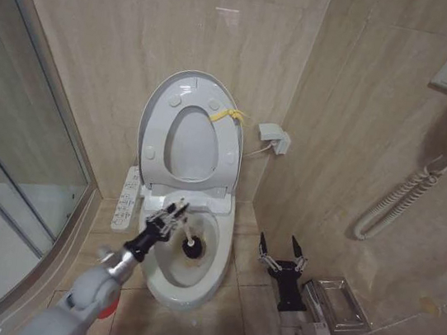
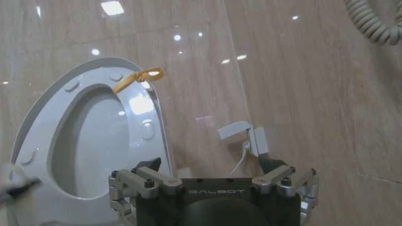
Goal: Open the toilet lid, clean the toilet bowl with a toilet brush, close the toilet lid, and flush.
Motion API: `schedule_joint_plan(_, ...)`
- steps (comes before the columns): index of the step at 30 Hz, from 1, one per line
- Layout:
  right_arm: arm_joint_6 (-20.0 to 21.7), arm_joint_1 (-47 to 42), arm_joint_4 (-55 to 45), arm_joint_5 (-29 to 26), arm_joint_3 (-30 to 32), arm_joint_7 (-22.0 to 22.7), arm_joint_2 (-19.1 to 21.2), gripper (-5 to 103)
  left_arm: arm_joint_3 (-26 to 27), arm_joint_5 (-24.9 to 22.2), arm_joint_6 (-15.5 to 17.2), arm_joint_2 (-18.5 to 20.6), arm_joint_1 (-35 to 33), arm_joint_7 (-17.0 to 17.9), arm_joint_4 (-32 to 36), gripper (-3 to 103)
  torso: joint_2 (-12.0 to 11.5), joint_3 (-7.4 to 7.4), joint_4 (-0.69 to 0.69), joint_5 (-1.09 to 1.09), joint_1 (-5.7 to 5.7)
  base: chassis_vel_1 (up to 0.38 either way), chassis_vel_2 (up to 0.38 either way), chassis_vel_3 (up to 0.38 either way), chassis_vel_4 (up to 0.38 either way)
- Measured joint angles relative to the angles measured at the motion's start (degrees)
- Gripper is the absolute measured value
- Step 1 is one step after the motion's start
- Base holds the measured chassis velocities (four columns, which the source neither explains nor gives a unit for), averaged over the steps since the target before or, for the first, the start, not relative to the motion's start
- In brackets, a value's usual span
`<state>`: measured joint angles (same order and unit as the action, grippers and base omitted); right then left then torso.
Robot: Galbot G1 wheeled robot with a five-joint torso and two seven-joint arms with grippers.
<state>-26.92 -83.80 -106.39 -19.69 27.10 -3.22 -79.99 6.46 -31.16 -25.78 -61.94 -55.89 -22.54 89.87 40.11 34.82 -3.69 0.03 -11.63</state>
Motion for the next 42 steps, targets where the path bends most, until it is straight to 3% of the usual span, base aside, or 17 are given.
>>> schedule_joint_plan(7, -0.63, -0.74, -0.5, -0.01, 0.78, -0.17, -0.47, 100, -7.8, 2.79, -1.71, -3.36, 7.07, 0.25, -13.44, 21, 0.0, 0.0, 0.01, 0.0, 0.0, 0.0, 0.0, 0.0, 0.0)
schedule_joint_plan(11, -0.81, -0.96, -0.51, 0.04, 0.75, -0.32, -0.89, 100, -8.54, 5.59, -2.15, -6.56, 8.82, 2.28, -20.83, 21, 0.02, -0.03, -0.01, 0.02, 0.02, 0.0, 0.0, 0.0, 0.0)
schedule_joint_plan(12, -0.81, -0.96, -0.51, 0.04, 0.75, -0.32, -0.89, 100, -8.54, 5.59, -2.15, -6.56, 8.82, 2.28, -20.83, 21, 0.02, -0.03, -0.01, 0.02, 0.02, 0.0, 0.0, 0.0, 0.0)
schedule_joint_plan(13, -0.82, -1.01, -0.51, 0.11, 0.66, -0.38, -1.03, 100, -8.82, 7.11, -2.07, -7.36, 9.17, 3.89, -22.77, 22, 0.01, -0.02, 0.05, 0.01, 0.01, 0.0, 0.0, 0.0, 0.0)
schedule_joint_plan(15, -0.82, -0.98, -0.53, 0.24, 0.61, -0.46, -1.17, 100, -9.51, 7.39, -1.26, -7.67, 9.59, 6.67, -23.11, 22, 0.01, -0.02, 0.02, 0.0, 0.02, 0.0, 0.0, 0.0, 0.0)
schedule_joint_plan(18, -0.8, -0.92, -0.55, 0.33, 0.62, -0.51, -1.2, 100, -10.66, 3.86, -0.12, -7.04, 9.57, 7.5, -19.17, 22, 0.0, 0.0, 0.04, 0.01, 0.01, 0.0, 0.0, 0.0, 0.0)
schedule_joint_plan(20, -0.76, -0.68, -0.17, 0.67, 0.66, -0.52, -1.32, 100, -12.37, -0.08, -0.12, -5.43, 10.1, 5.07, -14.38, 23, 0.01, -0.01, -0.01, -0.03, 0.01, 0.0, 0.0, 0.0, 0.0)
schedule_joint_plan(22, -0.74, -0.56, 0.1, 0.9, 0.67, -0.52, -1.47, 100, -13.04, -0.82, -0.19, -4.26, 10.58, 4.07, -13.77, 23, 0.01, -0.01, -0.04, 0.0, 0.01, 0.0, 0.0, 0.0, 0.0)
schedule_joint_plan(23, -0.72, -0.47, 0.3, 1.1, 0.62, -0.53, -1.63, 100, -13.79, -1.42, -0.19, -3.06, 11.17, 3.24, -13.96, 23, 0.01, -0.01, -0.04, -0.02, 0.01, 0.0, 0.0, 0.0, 0.0)
schedule_joint_plan(26, -0.74, -0.34, 0.9, 2.04, 0.15, -0.72, -2.72, 100, -19.0, -5.3, 0.03, 1.66, 15.17, -3.58, -20.05, 23, 0.01, -0.02, 0.02, -0.02, 0.01, 0.0, 0.0, 0.0, 0.0)
schedule_joint_plan(27, -0.74, -0.34, 0.9, 2.04, 0.15, -0.72, -2.72, 100, -19.0, -5.3, 0.03, 1.66, 15.17, -3.58, -20.05, 23, 0.01, -0.02, 0.02, -0.02, 0.01, 0.0, 0.0, 0.0, 0.0)
schedule_joint_plan(29, -0.74, -0.29, 1.15, 2.39, -0.01, -0.92, -3.28, 100, -22.11, -7.71, -0.1, 3.64, 18.29, -10.04, -22.05, 22, 0.0, 0.0, 0.1, 0.0, 0.01, 0.0, 0.0, 0.0, 0.0)
schedule_joint_plan(30, -0.75, -0.19, 1.39, 2.64, -0.02, -1.03, -3.67, 100, -24.51, -11.03, -0.18, 4.34, 21.07, -15.49, -21.16, 22, 0.01, -0.01, 0.02, -0.01, 0.01, 0.0, 0.0, 0.0, 0.0)
schedule_joint_plan(31, -0.75, -0.19, 1.39, 2.64, -0.02, -1.03, -3.67, 100, -24.51, -11.03, -0.18, 4.34, 21.07, -15.49, -21.16, 22, 0.01, -0.01, 0.02, -0.01, 0.01, 0.0, 0.0, 0.0, 0.0)
schedule_joint_plan(34, -0.77, -0.16, 1.78, 2.9, 0.34, -1.07, -4.17, 100, -27.45, -14.43, -0.91, 5.07, 25.03, -21.27, -18.95, 21, 0.01, -0.01, -0.08, 0.0, 0.01, 0.0, 0.0, 0.0, 0.0)
schedule_joint_plan(39, -0.85, -0.26, 1.93, 2.92, 0.44, -1.07, -4.31, 100, -29.42, -14.33, -2.13, 4.92, 25.76, -22.88, -25.12, 21, 0.01, -0.01, 0.0, -0.01, 0.0, 0.0, 0.0, 0.0, 0.0)
schedule_joint_plan(42, -1.04, -0.23, 2.53, 2.9, 0.89, -1.08, -4.07, 100, -31.04, -14.11, -2.98, 0.8, 27.87, -22.03, -30.22, 23, 0.0, 0.0, 0.11, -0.02, 0.0, 0.0, 0.0, 0.0, 0.0)
